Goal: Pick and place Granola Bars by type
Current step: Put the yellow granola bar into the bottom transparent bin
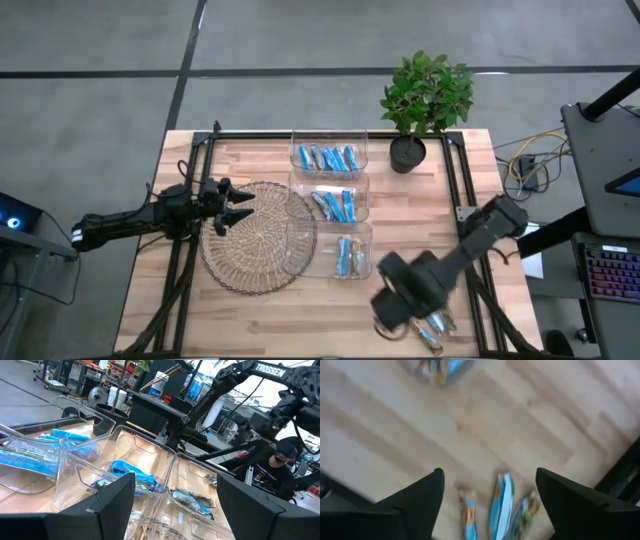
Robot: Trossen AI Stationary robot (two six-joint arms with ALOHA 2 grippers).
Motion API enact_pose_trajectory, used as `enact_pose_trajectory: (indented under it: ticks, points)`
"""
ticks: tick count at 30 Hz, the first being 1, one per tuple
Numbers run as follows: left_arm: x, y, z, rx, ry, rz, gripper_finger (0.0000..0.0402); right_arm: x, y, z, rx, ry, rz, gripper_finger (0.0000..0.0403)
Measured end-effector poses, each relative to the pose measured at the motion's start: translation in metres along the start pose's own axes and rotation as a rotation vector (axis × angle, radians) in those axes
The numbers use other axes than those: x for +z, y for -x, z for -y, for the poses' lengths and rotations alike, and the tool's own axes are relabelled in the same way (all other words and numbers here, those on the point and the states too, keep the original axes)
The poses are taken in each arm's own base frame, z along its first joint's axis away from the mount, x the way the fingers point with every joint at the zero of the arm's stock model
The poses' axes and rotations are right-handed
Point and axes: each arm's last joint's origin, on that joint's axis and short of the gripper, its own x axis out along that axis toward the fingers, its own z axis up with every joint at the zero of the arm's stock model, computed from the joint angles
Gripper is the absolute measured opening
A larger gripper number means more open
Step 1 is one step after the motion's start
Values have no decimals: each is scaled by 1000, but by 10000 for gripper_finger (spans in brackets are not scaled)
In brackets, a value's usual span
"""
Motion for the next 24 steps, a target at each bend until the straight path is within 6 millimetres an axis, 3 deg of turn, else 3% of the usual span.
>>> enact_pose_trajectory:
  ticks: [13, 24]
  points:
    - [0, 0, 0, 0, 0, 0, 261, -100, 11, 10, 56, 36, -84, 350]
    - [0, 0, 0, 0, 0, 0, 261, -132, -24, 6, 127, 37, -104, 332]
